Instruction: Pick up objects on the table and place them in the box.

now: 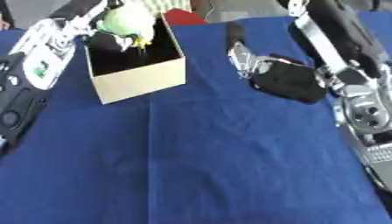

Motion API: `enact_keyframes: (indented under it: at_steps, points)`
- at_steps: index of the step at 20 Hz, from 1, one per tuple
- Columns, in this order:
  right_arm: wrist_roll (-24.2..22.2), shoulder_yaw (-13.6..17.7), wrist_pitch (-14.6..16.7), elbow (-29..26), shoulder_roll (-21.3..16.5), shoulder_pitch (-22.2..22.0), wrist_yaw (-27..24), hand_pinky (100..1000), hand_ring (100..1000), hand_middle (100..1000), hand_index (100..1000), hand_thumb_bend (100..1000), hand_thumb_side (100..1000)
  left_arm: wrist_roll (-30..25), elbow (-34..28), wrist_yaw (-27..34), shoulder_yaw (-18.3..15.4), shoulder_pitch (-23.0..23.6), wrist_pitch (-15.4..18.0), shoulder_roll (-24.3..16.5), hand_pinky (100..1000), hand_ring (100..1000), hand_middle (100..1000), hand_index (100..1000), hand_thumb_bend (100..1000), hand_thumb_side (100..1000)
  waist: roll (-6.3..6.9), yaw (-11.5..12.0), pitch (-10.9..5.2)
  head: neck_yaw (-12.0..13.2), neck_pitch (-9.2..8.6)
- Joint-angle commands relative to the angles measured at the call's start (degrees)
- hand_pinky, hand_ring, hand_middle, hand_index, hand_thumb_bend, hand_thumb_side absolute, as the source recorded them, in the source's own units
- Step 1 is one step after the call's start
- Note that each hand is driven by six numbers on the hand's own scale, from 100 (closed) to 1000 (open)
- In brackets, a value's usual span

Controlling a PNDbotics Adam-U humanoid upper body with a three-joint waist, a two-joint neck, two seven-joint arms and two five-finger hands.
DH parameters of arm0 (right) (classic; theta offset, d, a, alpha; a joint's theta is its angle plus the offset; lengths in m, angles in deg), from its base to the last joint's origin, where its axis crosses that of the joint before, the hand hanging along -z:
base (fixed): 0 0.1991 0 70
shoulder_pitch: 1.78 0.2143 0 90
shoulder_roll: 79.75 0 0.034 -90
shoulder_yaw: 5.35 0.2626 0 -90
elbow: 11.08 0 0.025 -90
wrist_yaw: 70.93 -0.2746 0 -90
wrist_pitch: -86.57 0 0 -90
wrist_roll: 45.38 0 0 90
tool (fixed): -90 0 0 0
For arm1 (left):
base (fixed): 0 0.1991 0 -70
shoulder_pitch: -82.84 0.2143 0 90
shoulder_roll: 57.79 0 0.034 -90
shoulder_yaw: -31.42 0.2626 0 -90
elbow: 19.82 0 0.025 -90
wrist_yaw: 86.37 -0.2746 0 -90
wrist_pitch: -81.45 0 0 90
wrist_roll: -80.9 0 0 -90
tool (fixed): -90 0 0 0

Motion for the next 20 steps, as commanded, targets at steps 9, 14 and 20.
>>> enact_keyframes:
  at_steps: [9, 14, 20]
  points:
    - [0.6, 0.9, 0.1, -0.8, -0.3, 0.2, -0.1, 929, 899, 821, 913, 100, 694, 0.2, 1.7, -8.0, -1.6, -1.1, 0.5, -0.5, 628, 786, 802, 839, 776, 494, 0.21, -0.3, -1.5, -0.1, 0.54]
    - [0.7, 1.0, 0.0, -0.8, -0.3, 0.0, 0.0, 929, 898, 821, 913, 100, 694, -0.6, 1.3, -10.5, -2.1, -1.2, 0.4, -0.6, 629, 791, 801, 834, 795, 490, 0.26, -0.4, -1.72, -0.1, 0.77]
    - [0.8, 1.1, 0.0, -0.8, -0.1, -0.2, 0.1, 929, 899, 821, 913, 100, 690, 1.1, -3.1, -8.5, -2.5, -1.2, 0.7, -0.9, 598, 746, 774, 827, 702, 531, 0.2, -0.2, -2.1, -0.2, 1.66]
